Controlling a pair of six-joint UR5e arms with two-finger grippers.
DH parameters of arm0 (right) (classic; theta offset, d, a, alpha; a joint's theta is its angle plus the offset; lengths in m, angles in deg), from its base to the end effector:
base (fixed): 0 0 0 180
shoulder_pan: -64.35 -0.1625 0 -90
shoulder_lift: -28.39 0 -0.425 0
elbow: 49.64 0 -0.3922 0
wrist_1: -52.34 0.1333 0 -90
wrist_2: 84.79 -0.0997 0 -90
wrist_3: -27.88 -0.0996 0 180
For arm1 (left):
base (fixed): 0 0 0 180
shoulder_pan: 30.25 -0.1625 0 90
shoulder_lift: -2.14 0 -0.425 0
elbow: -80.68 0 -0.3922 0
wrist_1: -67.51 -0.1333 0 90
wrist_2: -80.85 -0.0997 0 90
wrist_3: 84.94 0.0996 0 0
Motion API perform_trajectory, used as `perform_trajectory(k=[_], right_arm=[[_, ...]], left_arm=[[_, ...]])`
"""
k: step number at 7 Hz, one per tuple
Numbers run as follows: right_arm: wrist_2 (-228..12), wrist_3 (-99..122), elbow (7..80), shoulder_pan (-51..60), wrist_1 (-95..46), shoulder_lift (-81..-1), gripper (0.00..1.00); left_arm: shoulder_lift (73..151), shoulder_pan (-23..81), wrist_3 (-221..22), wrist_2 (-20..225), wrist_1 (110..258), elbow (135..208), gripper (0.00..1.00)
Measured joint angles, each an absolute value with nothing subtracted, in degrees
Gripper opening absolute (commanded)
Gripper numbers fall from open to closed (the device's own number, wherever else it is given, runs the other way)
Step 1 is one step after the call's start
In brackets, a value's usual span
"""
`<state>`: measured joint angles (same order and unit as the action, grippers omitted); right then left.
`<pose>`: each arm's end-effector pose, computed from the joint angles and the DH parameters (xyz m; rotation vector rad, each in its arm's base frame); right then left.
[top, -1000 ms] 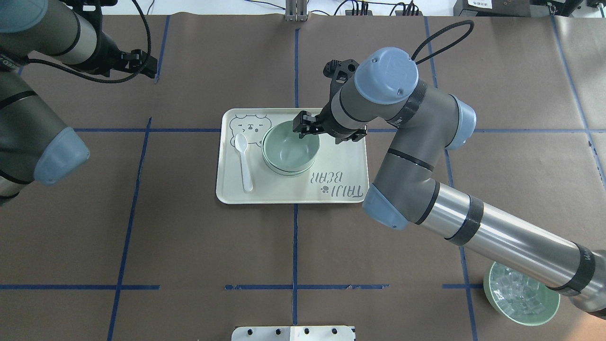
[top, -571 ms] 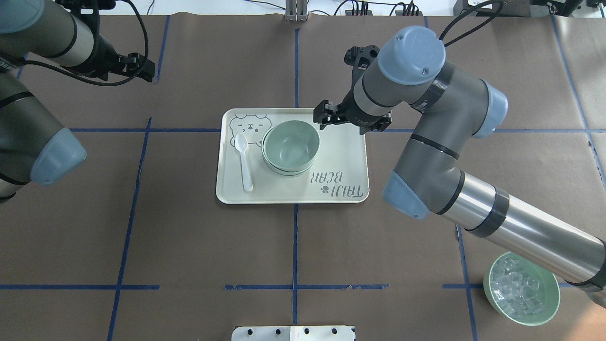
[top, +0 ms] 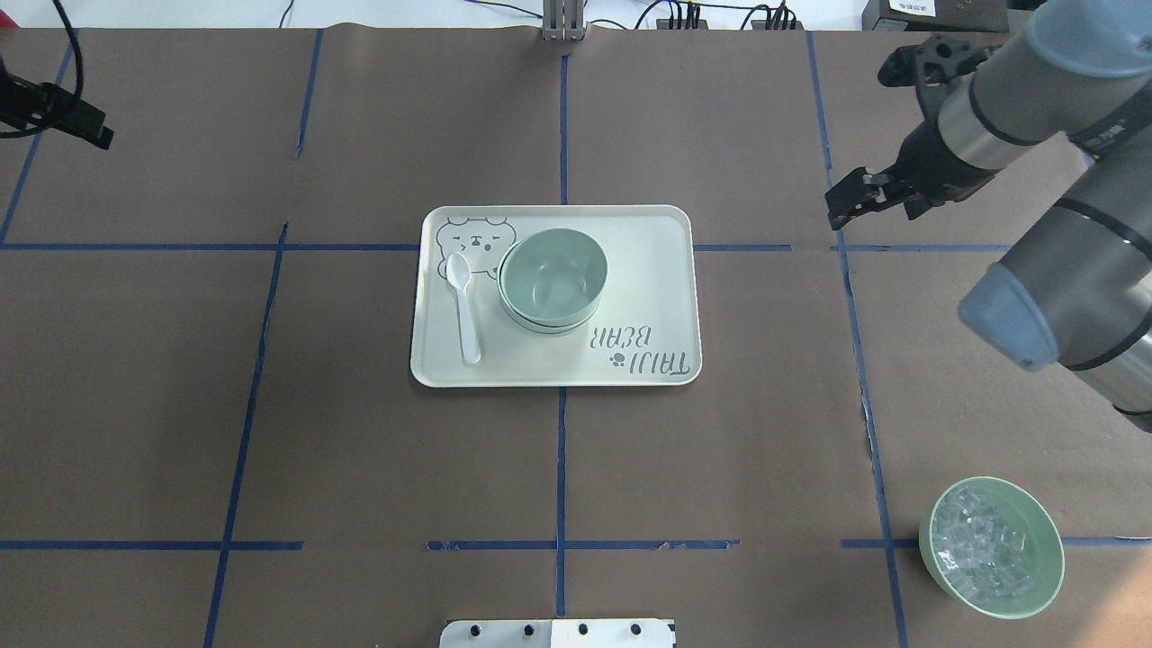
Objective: Stack green bowls together
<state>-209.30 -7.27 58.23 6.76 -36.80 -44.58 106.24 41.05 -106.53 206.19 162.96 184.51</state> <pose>-0.2433 -0.5266 0.3528 0.1788 -0.8199 -0.1429 0.1136 -0.5718 0.4040 0.3228 0.7561 0.1320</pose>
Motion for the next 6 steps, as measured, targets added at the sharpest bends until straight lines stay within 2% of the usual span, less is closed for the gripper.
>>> perform_trajectory(k=[3,6], right_arm=[[-215.78,16.96,56.11,-8.35,-36.87,-57.53,1.00],[-222.13,33.72,45.54,-21.89,-36.69,-63.13,1.00]], left_arm=[[99.09,48.03,-95.29,211.29,162.57,182.89,1.00],[93.68,52.48,-87.86,213.62,162.62,179.79,1.00]])
